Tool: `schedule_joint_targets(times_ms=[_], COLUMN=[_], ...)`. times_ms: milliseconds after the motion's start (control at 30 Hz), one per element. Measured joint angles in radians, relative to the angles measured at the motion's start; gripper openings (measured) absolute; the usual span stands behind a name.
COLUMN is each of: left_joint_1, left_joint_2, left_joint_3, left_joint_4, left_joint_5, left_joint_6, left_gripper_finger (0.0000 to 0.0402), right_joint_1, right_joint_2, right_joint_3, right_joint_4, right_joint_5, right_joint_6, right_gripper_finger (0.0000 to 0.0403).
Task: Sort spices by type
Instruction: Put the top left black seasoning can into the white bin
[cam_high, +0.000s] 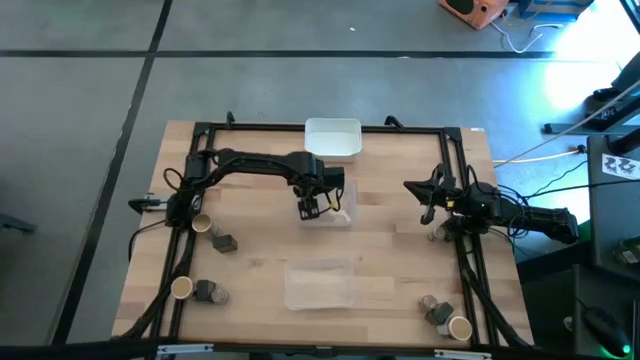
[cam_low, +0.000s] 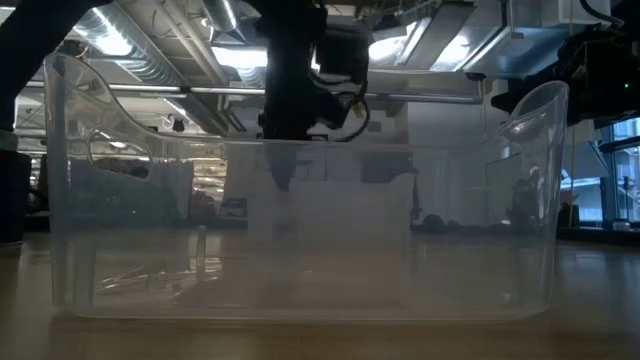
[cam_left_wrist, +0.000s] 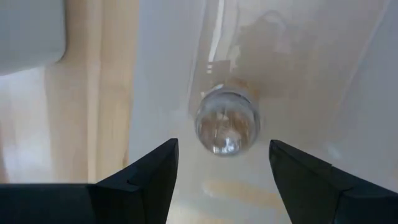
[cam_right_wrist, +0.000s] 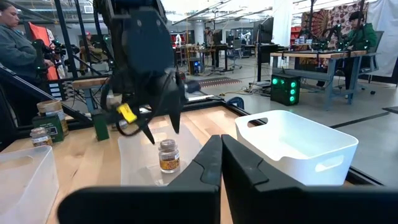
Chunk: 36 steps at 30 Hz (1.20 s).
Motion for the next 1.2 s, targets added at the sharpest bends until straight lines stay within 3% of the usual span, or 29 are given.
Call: schedule_joint_targets(times_ms=[333, 800, 1200], left_joint_1=[-0.132, -0.352, -0.487], left_joint_2=[-0.229, -0.625, -0.674], left_joint_3=[-0.070, -0.420, -0.650], left_joint_4=[-0.104, -0.098, -0.113], left_joint_5=[-0.004, -0.071, 0.072], left_joint_6=[-0.181, -0.446, -0.522], left_gripper_finger=[0.0235, 0.0235, 0.0235], right_joint_1=[0.000, 0.000, 0.000], right_joint_2=[0.000, 0.003, 0.003], right_joint_3=[0.000, 0.000, 0.000], right_joint_4=[0.000, -0.002, -0.001], right_joint_5=[-0.007, -0.010, -0.008], right_joint_6=[0.000, 0.001, -0.003], right_gripper_finger=[0.0012, 0.0012, 0.0012])
